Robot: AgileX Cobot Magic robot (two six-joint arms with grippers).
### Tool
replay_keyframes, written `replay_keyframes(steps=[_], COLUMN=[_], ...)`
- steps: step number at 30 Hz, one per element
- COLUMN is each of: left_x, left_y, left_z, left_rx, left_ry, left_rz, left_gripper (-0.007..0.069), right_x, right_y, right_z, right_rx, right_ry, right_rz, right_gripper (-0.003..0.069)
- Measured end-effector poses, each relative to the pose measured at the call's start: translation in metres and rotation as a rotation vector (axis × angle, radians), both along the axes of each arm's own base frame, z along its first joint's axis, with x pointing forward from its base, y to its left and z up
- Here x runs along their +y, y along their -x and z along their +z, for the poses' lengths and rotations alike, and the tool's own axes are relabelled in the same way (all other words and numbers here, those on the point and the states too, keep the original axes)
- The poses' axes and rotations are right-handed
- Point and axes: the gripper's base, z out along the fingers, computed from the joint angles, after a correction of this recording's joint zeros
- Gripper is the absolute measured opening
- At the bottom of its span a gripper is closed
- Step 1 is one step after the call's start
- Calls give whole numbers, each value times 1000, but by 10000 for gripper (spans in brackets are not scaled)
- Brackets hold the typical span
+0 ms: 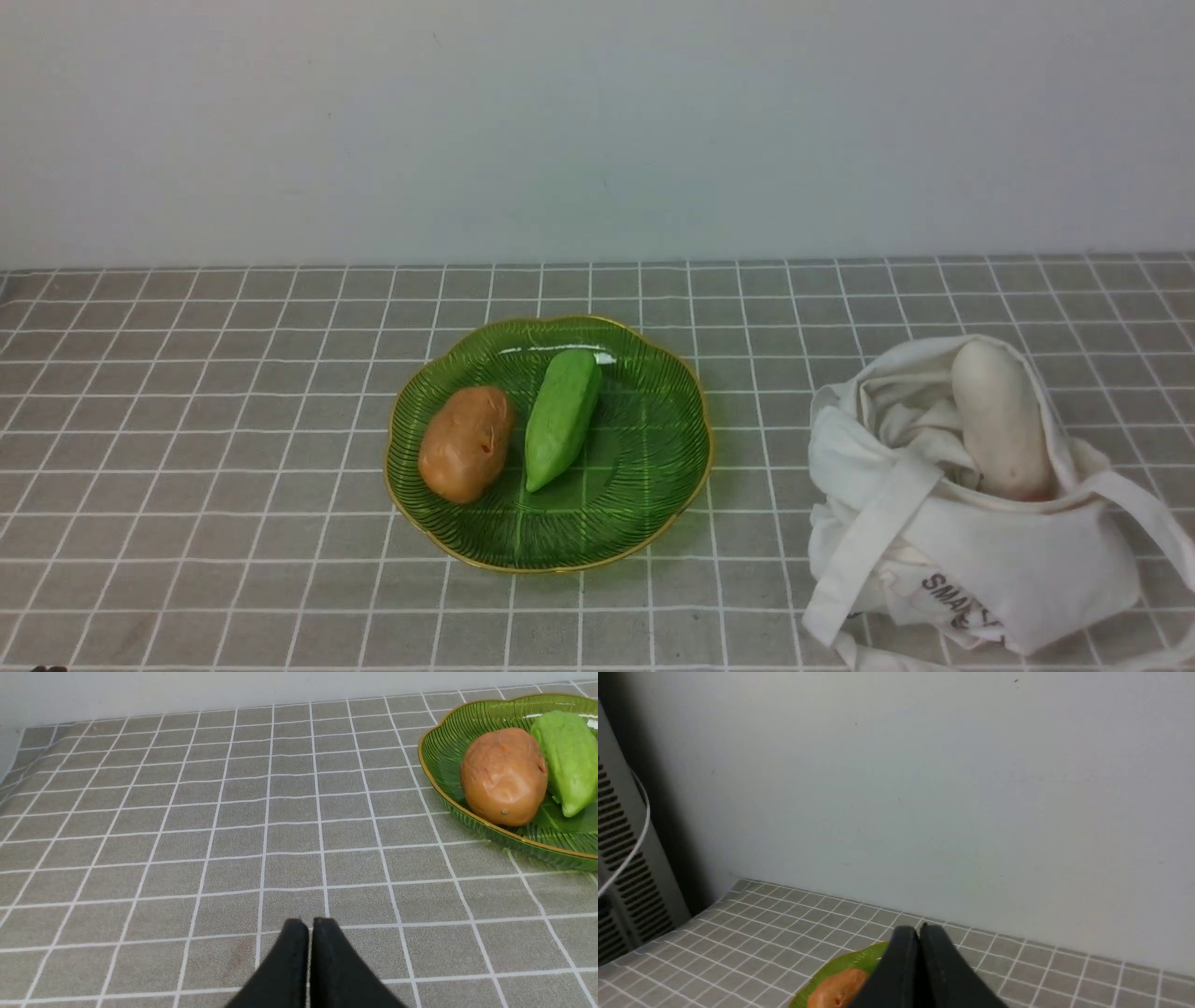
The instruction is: Take vegetables from bag on grey coffee tablecloth place on plate.
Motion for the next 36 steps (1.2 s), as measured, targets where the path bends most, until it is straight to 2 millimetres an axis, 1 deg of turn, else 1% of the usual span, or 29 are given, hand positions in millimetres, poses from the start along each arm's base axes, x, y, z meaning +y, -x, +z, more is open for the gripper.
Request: replay_keyframes(steps=[5, 8, 16, 22, 25, 31, 33, 34, 36], left_x=[0, 0, 0, 0, 0, 0, 0, 0, 0], left_y=[0, 0, 0, 0, 0, 0, 0, 0, 0], left_z=[0, 0, 0, 0, 0, 0, 0, 0, 0], left_rx=[0, 0, 0, 0, 0, 0, 0, 0, 0], left_ry=[0, 0, 0, 0, 0, 0, 0, 0, 0], left_rz=[0, 0, 0, 0, 0, 0, 0, 0, 0], left_gripper=[-5, -5, -5, -5, -5, -5, -5, -5, -5], right_x=[-8, -9, -8, -12, -14, -23, -29, -33, -35], right_y=[-4, -4, -3, -4, -5, -8, -7, -6, -5], right_z=[4, 7, 9, 13, 13, 6, 0, -6, -13], right_rx=[-145, -216, -267, -290, -267, -136, -66, -39, -21], right_ry=[189, 265, 254, 207, 185, 106, 53, 28, 9], right_rz=[-95, -100, -70, -112, -138, -228, -292, -337, -359], right_gripper=[-15, -15, -15, -15, -15, -15, -15, -15, -15])
